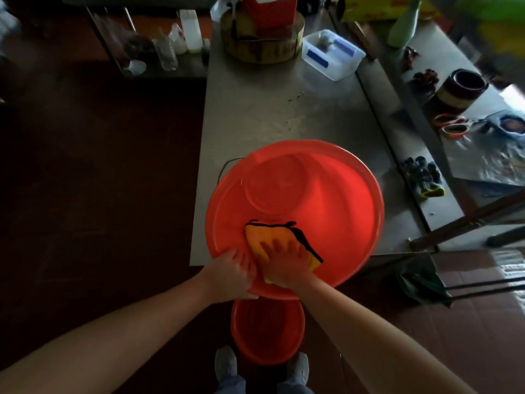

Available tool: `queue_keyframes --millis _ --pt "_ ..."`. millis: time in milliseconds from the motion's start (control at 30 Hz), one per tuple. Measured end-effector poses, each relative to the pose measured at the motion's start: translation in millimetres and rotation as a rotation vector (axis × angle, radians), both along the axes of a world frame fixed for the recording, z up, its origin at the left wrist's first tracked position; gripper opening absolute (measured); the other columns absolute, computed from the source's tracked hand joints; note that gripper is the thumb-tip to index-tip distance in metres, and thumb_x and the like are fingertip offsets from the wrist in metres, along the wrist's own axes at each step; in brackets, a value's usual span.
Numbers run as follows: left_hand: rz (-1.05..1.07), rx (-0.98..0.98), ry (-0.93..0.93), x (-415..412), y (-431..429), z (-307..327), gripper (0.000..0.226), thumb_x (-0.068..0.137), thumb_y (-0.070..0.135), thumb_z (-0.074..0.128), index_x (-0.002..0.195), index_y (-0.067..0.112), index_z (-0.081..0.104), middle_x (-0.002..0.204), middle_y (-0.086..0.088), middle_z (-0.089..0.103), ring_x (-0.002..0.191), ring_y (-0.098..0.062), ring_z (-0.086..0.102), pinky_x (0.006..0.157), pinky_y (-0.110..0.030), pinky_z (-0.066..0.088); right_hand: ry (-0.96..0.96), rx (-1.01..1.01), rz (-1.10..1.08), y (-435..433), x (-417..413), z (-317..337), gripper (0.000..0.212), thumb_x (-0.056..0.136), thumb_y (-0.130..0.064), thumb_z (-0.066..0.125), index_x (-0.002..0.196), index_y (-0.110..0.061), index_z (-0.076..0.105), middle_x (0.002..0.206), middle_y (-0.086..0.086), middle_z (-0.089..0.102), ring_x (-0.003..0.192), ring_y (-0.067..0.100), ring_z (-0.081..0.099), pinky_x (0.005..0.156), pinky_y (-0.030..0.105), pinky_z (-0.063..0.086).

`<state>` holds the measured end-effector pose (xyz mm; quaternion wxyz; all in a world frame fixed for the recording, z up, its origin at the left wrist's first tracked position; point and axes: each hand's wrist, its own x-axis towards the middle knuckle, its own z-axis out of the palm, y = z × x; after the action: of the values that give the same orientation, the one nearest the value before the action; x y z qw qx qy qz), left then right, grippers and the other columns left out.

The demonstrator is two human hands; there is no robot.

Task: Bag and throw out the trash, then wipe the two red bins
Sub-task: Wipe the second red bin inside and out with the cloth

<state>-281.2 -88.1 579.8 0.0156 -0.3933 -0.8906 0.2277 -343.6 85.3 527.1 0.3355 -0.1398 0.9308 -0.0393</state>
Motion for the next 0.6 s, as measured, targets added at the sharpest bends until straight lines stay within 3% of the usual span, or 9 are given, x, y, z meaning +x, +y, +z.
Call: queue_keyframes --millis 200,300,400,500,600 --pt "0.008 0.04 -0.01 4 9 1 0.077 0.088 0.079 0.036 0.089 0.014 0.075 0.084 -0.007 0.075 0.076 -0.023 0.071 0.077 -0.032 0.056 0.213 0.072 0.115 36 -8 10 0.057 0.099 -0.066 0.022 0.153 -0.048 0.031 0.165 -0.003 0.025 0.152 0.034 0.016 0.12 0.052 0.005" --pt "0.012 0.064 0.007 7 11 1 0.077 0.086 0.08 0.04 0.086 0.011 0.075 0.083 -0.008 0.075 0.075 -0.024 0.072 0.078 -0.032 0.057 0.274 0.288 0.242 75 -31 22 0.058 0.097 -0.06 0.035 0.153 -0.043 0.035 0.167 0.004 0.02 0.155 0.037 0.005 0.122 0.053 -0.005" --pt "0.035 0.059 0.011 8 17 2 0.075 0.083 0.082 0.044 0.079 0.013 0.073 0.077 -0.007 0.074 0.071 -0.023 0.071 0.075 -0.031 0.057 0.267 0.475 0.305 91 -43 32 0.063 0.1 -0.061 0.026 0.159 -0.04 0.022 0.17 0.006 0.006 0.155 0.039 -0.009 0.12 0.058 -0.014" --pt "0.034 0.065 0.015 5 21 2 0.073 0.082 0.083 0.045 0.076 0.015 0.072 0.073 -0.005 0.073 0.068 -0.022 0.07 0.073 -0.031 0.056 0.227 0.441 0.246 83 -32 34 0.064 0.099 -0.063 0.023 0.159 -0.04 0.021 0.17 0.005 0.003 0.154 0.039 -0.012 0.117 0.058 -0.018" --pt "0.026 0.062 0.02 2 24 3 0.068 0.077 0.085 0.051 0.068 0.021 0.072 0.064 0.001 0.068 0.058 -0.018 0.064 0.065 -0.027 0.052 0.131 0.277 0.083 58 -3 30 0.064 0.098 -0.067 0.017 0.158 -0.043 0.022 0.17 0.001 0.007 0.155 0.038 -0.006 0.118 0.059 -0.012"
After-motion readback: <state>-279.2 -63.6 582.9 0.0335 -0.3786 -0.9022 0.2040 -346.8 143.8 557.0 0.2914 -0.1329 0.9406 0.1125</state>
